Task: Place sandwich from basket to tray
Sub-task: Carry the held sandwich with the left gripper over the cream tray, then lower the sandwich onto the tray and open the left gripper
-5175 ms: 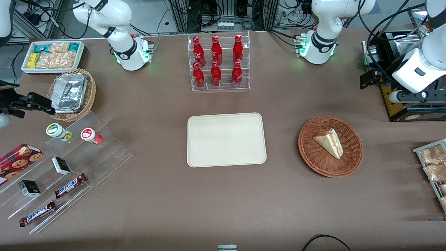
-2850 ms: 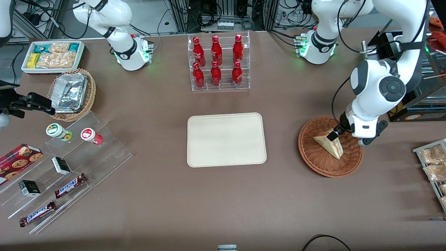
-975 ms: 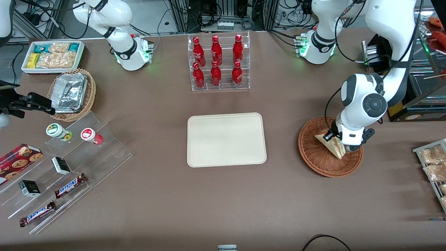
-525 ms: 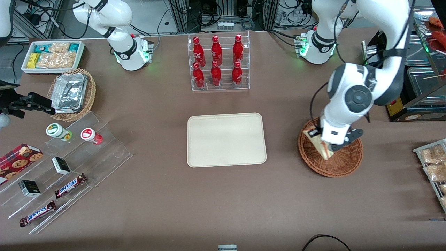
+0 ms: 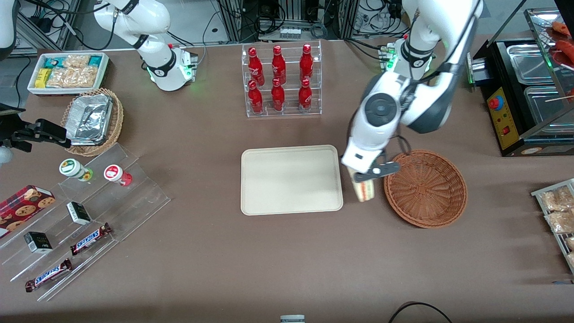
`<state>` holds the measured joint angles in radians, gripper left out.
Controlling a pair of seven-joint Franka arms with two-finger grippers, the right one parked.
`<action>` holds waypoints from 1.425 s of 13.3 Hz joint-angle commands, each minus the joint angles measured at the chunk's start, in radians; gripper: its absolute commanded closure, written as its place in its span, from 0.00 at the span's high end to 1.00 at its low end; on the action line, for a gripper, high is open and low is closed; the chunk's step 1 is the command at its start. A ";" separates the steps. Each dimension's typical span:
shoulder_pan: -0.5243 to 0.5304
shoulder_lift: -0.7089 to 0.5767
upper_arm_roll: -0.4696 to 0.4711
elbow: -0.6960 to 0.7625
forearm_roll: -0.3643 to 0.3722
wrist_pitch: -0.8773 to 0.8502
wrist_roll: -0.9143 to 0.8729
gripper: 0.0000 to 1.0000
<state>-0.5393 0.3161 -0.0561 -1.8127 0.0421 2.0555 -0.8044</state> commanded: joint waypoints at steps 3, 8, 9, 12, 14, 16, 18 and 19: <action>-0.094 0.193 -0.025 0.225 -0.010 -0.020 0.036 0.00; -0.093 0.282 -0.094 0.302 -0.010 -0.002 0.068 0.00; -0.093 0.302 -0.102 0.325 -0.010 -0.002 0.071 0.00; -0.103 0.380 -0.116 0.398 -0.010 -0.003 0.031 0.00; -0.107 0.412 -0.116 0.428 -0.010 -0.008 0.024 0.00; -0.107 0.426 -0.116 0.431 -0.010 -0.003 0.005 0.00; -0.108 0.451 -0.116 0.454 -0.010 -0.006 -0.036 0.00; -0.114 0.458 -0.116 0.455 -0.010 -0.006 -0.054 0.00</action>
<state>-0.6352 0.7440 -0.1766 -1.4067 0.0398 2.0650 -0.8121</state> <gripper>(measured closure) 0.850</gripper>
